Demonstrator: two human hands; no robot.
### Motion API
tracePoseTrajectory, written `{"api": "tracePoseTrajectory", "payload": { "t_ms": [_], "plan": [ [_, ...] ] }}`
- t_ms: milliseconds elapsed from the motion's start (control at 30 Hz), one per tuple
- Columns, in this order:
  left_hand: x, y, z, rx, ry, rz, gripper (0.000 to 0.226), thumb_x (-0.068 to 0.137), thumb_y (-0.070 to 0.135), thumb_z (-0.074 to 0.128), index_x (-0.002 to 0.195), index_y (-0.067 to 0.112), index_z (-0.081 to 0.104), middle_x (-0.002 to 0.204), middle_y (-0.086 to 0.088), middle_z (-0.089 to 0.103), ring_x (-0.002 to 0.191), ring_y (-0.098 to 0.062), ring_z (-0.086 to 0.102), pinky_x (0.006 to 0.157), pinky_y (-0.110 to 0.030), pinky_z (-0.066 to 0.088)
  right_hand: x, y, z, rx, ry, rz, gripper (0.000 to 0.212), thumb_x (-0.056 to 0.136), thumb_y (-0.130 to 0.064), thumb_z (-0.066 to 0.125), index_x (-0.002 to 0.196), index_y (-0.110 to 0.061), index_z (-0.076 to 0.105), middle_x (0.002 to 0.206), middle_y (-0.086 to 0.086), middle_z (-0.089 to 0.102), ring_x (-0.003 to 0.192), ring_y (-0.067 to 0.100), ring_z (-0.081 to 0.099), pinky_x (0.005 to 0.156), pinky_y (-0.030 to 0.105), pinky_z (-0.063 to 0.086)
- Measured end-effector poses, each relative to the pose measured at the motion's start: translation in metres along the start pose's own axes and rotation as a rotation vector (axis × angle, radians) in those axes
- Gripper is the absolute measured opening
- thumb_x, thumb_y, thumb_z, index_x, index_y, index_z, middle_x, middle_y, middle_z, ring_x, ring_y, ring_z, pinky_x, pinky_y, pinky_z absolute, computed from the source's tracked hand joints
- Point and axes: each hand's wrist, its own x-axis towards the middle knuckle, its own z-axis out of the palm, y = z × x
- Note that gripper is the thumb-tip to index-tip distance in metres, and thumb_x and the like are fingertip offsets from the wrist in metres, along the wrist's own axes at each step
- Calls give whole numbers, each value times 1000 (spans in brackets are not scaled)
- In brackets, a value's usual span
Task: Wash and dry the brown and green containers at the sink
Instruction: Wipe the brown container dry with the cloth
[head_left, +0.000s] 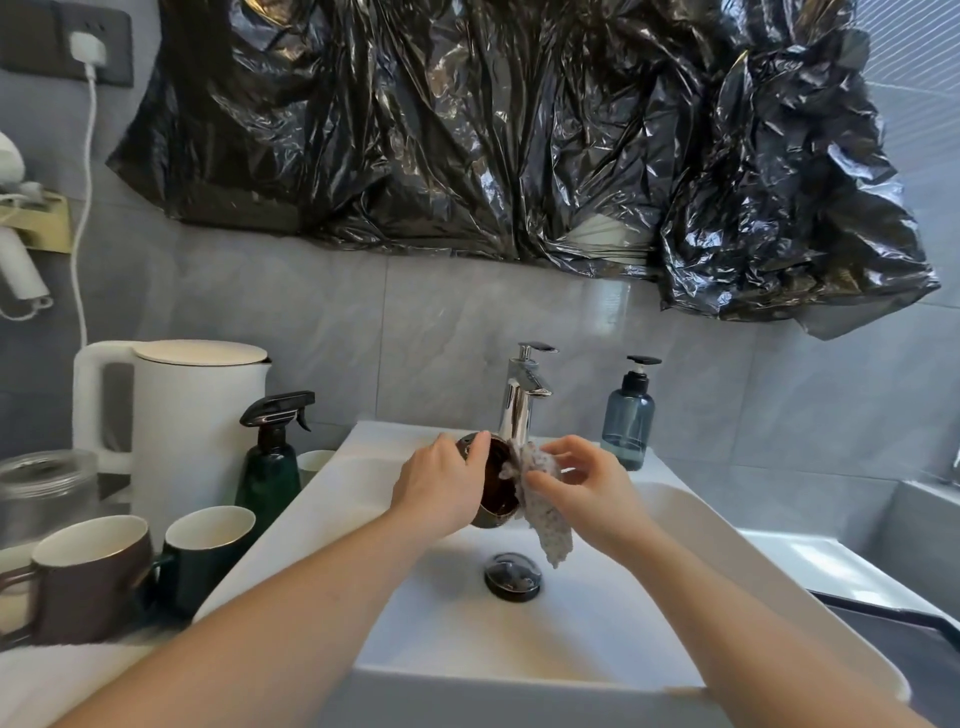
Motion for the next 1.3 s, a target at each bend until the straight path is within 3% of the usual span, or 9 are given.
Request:
{"api": "tracePoseTrajectory", "payload": {
  "t_ms": [100,267,333,433,667,833,1000,1167,1300],
  "plan": [
    [2,-2,4,-169,-163,-114,66,101,65,32,117,8,60,103,-13,72,61,-33,76,70,-39,64,0,0,4,-63,-11,-28,16,87,-33,80,100,-29,72,97,-8,75,89,9,73,70,24,62],
    [-1,2,14,-441,-340,-146,65,94,66,46,117,7,61,109,-15,73,63,-34,78,69,-40,67,1,3,8,-171,12,-31,15,87,-32,79,100,-27,74,92,-13,77,84,1,72,67,11,53],
    [-2,3,19,-480,-378,-131,72,85,70,46,116,7,63,107,-15,74,62,-33,78,75,-42,67,2,4,11,-191,-15,-45,11,91,-30,76,102,-28,75,89,-12,77,75,3,72,63,19,54],
    [-1,3,21,-483,-355,-103,66,94,66,43,118,7,61,108,-15,74,63,-31,78,79,-39,65,1,3,16,-205,-87,-97,17,97,-29,68,112,-32,75,93,-14,77,76,-1,69,66,20,51],
    [-2,2,12,-461,-199,-48,59,107,56,35,121,6,63,115,-15,69,72,-29,73,44,-25,53,-5,-10,22,-270,-246,-207,25,102,-19,59,114,-35,74,86,-22,67,76,-1,61,65,11,44],
    [-2,2,3,-391,-75,-19,64,97,69,34,117,15,63,112,-7,68,101,-34,69,83,-51,64,-6,-11,21,-357,-211,-186,19,97,-26,61,100,-33,78,81,-15,72,74,4,61,66,17,44],
    [-3,4,3,-373,-61,24,55,101,67,37,115,19,60,112,-8,67,100,-32,68,86,-54,62,-3,-6,17,-517,-113,-164,20,95,-23,56,95,-28,76,67,-9,63,62,10,55,54,22,38],
    [-6,6,11,-384,-151,33,49,105,57,42,111,12,60,107,-12,67,76,-30,73,58,-37,63,-5,-9,19,-500,-110,-188,30,102,-24,51,121,-33,72,99,-6,74,82,15,65,69,29,54],
    [-6,7,11,-465,-161,16,48,107,52,42,114,10,63,111,-14,67,72,-29,70,42,-24,50,-10,-15,23,-375,-197,-272,35,104,-19,50,124,-40,69,101,-13,71,91,10,63,79,26,52]
  ]
}}
